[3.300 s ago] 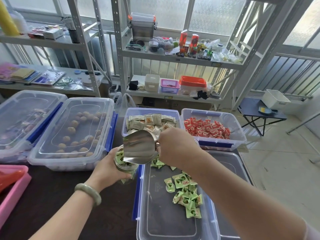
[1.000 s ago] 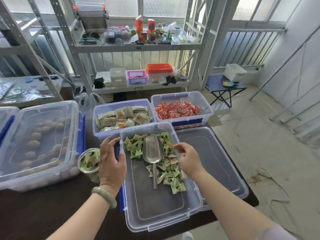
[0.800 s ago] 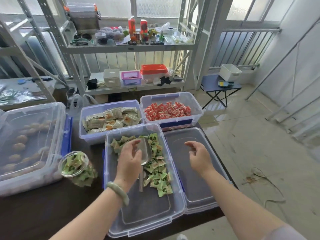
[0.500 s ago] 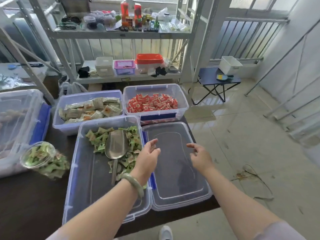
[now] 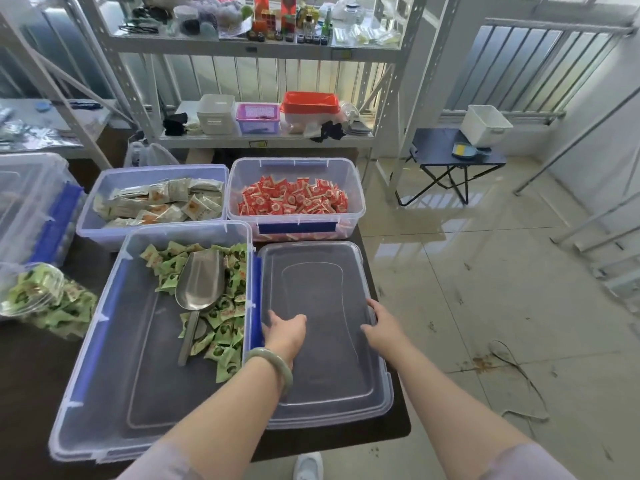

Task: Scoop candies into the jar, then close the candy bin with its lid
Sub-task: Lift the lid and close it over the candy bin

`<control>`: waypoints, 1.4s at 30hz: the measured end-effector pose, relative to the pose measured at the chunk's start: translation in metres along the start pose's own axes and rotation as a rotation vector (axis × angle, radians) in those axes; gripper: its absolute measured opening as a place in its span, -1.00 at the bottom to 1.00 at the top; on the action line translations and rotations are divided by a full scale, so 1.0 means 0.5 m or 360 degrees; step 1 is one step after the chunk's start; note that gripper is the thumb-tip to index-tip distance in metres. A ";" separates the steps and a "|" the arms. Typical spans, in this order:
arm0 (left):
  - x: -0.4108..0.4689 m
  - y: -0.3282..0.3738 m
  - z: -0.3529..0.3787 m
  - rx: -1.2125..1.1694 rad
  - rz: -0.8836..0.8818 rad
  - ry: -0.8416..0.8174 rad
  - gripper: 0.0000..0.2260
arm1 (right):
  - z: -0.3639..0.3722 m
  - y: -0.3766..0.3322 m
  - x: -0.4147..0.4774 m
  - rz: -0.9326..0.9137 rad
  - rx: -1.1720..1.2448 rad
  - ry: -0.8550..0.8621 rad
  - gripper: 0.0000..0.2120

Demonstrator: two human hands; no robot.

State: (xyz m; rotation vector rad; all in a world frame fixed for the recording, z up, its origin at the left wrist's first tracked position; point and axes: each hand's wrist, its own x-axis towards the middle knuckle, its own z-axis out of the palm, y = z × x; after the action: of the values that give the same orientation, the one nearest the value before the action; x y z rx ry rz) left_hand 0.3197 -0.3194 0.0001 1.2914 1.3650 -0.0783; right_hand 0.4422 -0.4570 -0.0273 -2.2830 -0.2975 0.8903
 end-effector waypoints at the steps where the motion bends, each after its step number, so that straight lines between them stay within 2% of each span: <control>1: 0.000 0.002 0.005 0.0021 -0.0022 0.0030 -0.31 | -0.001 0.001 0.004 0.0020 0.0014 -0.0018 -0.40; 6: 0.018 0.010 0.013 0.0105 -0.0124 0.0123 -0.31 | -0.009 0.013 0.023 0.0088 0.0129 -0.0002 -0.39; 11: 0.028 -0.001 0.013 0.0030 -0.0078 0.0132 -0.39 | -0.025 0.027 0.031 0.0133 0.0412 0.0097 -0.40; 16: 0.019 0.008 0.011 0.0207 -0.0052 0.0125 -0.41 | -0.044 0.048 0.021 0.0282 0.0534 0.0449 -0.53; 20: 0.021 0.005 -0.006 0.0357 0.0089 0.0048 -0.64 | -0.060 0.050 -0.001 0.0333 0.0595 0.0627 -0.58; 22: 0.014 0.002 -0.016 0.0425 0.0140 -0.0030 -0.64 | -0.068 0.047 -0.017 0.0326 0.0585 0.0699 -0.57; 26: -0.009 0.004 -0.036 0.0556 0.0268 -0.0027 -0.53 | -0.088 0.033 -0.048 0.0258 0.0559 0.0788 -0.56; 33: -0.037 0.025 -0.094 0.0727 0.0634 0.0037 -0.49 | -0.116 -0.024 -0.104 0.0027 0.0387 0.0895 -0.55; 39: -0.050 0.042 -0.235 0.0824 0.0875 0.0213 -0.50 | -0.066 -0.135 -0.142 -0.0172 0.0271 0.0916 -0.62; 42: -0.047 0.041 -0.326 0.0846 0.0888 0.0311 -0.54 | -0.010 -0.202 -0.155 -0.0275 0.0225 0.0843 -0.56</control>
State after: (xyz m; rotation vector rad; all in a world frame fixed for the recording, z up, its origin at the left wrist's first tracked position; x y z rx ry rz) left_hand 0.2200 -0.2131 0.0789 2.1371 1.1311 0.0784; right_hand 0.3906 -0.4159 0.0818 -2.2229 -0.1828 0.1943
